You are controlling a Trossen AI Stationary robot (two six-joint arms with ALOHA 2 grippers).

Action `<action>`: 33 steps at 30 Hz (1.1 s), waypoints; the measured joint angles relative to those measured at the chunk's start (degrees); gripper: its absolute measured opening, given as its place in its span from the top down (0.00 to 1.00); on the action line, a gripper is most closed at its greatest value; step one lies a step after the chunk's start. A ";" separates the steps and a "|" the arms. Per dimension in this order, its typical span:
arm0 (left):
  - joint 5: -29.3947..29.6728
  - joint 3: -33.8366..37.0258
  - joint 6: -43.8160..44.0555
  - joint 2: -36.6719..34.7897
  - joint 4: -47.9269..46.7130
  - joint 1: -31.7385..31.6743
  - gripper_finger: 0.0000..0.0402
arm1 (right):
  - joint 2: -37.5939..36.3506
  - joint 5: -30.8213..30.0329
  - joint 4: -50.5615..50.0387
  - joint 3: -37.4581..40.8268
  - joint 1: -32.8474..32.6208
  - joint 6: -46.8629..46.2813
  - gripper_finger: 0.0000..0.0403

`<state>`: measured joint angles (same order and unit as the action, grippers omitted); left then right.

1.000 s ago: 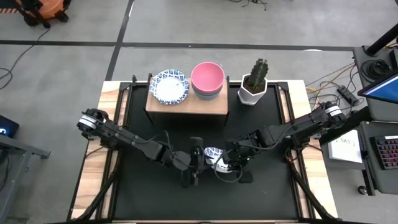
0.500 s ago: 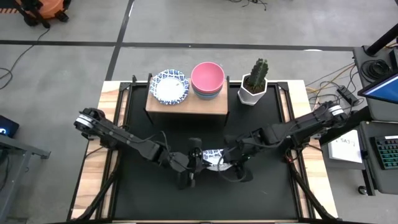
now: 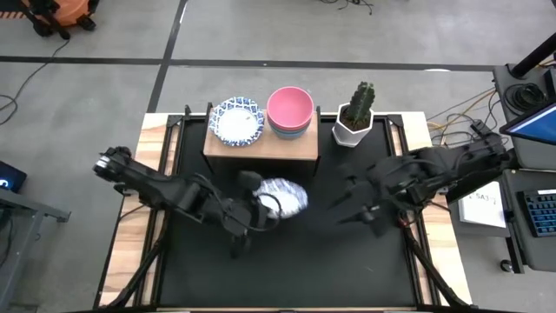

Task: Place and stack bowls onto a shelf
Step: Stack the blue patterned bowl on top of the blue patterned bowl on the shelf

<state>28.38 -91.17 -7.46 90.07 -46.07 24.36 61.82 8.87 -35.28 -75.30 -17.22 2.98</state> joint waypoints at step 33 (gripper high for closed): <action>15.95 4.60 -2.47 -8.95 -7.70 -36.68 0.95 | -8.15 0.04 12.51 17.00 -0.01 0.32 0.52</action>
<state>44.33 -86.56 -9.93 81.11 -53.77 -12.32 53.67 8.91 -22.77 -58.29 -17.23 3.31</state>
